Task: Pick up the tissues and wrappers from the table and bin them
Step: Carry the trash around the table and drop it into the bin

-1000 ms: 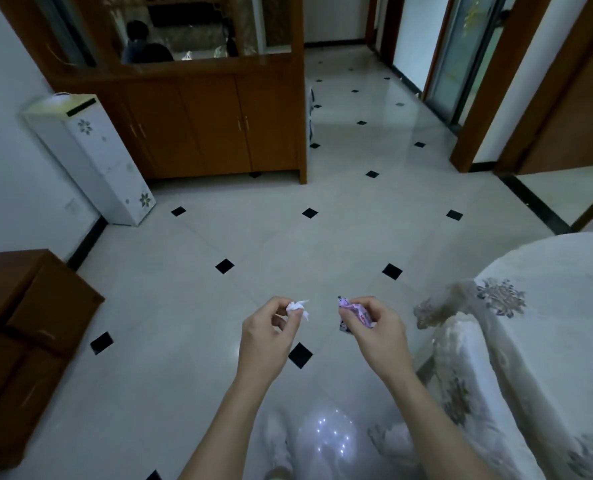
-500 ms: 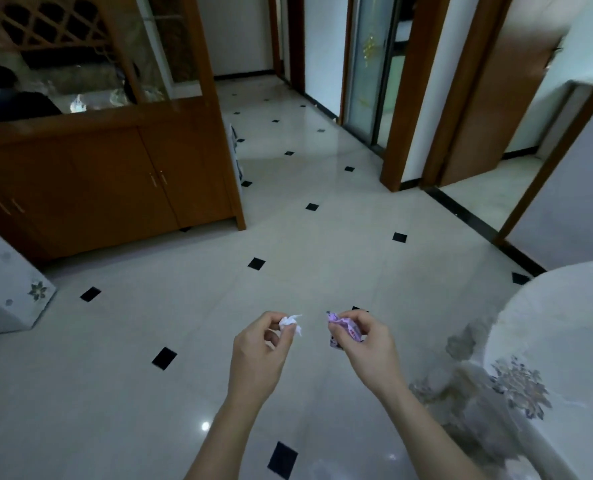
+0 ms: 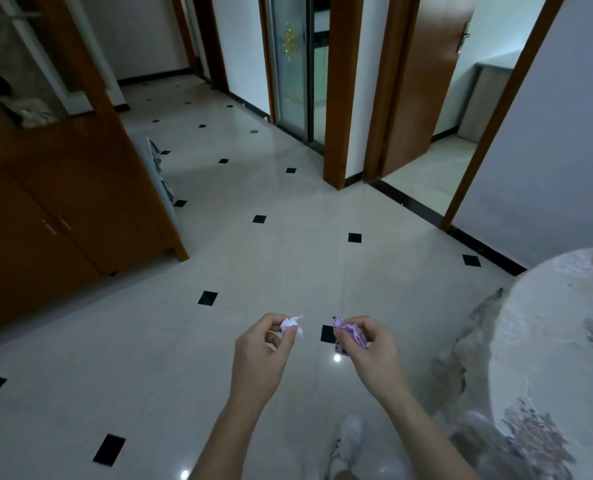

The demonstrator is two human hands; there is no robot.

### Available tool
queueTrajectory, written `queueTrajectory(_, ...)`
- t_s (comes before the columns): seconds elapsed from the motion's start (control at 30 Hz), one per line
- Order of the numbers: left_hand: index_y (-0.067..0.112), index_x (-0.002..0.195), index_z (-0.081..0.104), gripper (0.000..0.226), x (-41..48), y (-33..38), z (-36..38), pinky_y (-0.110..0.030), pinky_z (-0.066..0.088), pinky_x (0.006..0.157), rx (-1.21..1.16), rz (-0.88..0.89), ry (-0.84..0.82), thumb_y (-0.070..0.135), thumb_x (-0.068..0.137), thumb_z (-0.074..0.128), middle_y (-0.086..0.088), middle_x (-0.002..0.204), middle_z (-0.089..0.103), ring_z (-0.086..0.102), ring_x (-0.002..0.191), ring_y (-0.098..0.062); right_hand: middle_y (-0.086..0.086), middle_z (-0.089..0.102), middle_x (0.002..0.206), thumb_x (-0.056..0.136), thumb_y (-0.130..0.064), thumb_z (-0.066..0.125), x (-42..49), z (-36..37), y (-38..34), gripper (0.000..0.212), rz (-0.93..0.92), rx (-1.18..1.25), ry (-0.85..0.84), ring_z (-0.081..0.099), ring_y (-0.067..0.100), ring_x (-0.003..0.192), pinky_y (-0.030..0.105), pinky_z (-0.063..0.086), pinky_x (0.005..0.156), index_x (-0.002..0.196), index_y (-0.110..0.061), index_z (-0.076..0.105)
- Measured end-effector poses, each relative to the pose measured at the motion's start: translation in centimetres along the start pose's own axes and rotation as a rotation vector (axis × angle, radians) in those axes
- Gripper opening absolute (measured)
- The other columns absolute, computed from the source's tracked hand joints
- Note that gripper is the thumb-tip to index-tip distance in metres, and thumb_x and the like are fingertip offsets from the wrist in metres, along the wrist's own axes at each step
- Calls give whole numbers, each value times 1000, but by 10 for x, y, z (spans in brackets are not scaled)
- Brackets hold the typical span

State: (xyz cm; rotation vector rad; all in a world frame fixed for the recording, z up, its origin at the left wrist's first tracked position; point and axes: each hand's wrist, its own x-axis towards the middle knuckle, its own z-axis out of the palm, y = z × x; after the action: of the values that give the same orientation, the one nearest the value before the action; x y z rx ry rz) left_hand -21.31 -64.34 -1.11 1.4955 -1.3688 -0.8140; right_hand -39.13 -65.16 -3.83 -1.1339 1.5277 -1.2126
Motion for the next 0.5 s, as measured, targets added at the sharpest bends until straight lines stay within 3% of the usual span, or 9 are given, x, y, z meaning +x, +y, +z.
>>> queueTrajectory(0.13, 31, 76, 68, 17, 66, 2, 34, -15, 42, 53, 11, 10, -36, 21, 90, 67, 14, 71, 68, 53, 59, -3, 2, 71, 64, 84, -16, 75, 67, -5, 1, 9, -1, 6, 45, 71, 18, 64, 38, 58, 69, 77, -15, 70)
queueTrajectory(0.23, 30, 77, 69, 17, 123, 8, 64, -15, 42, 54, 13, 28, -58, 21, 91, 66, 14, 72, 69, 54, 60, -7, 2, 71, 65, 85, -20, 75, 127, -10, -4, 9, -3, 12, 39, 71, 25, 65, 50, 59, 72, 78, -18, 71)
queueTrajectory(0.5, 33, 80, 69, 15, 266, 41, 171, -18, 44, 55, 25, 74, -180, 24, 91, 65, 12, 77, 71, 57, 63, -10, 0, 71, 68, 86, -21, 74, 284, -69, -28, 9, -39, 34, 168, 71, 17, 67, 48, 60, 75, 78, -18, 70)
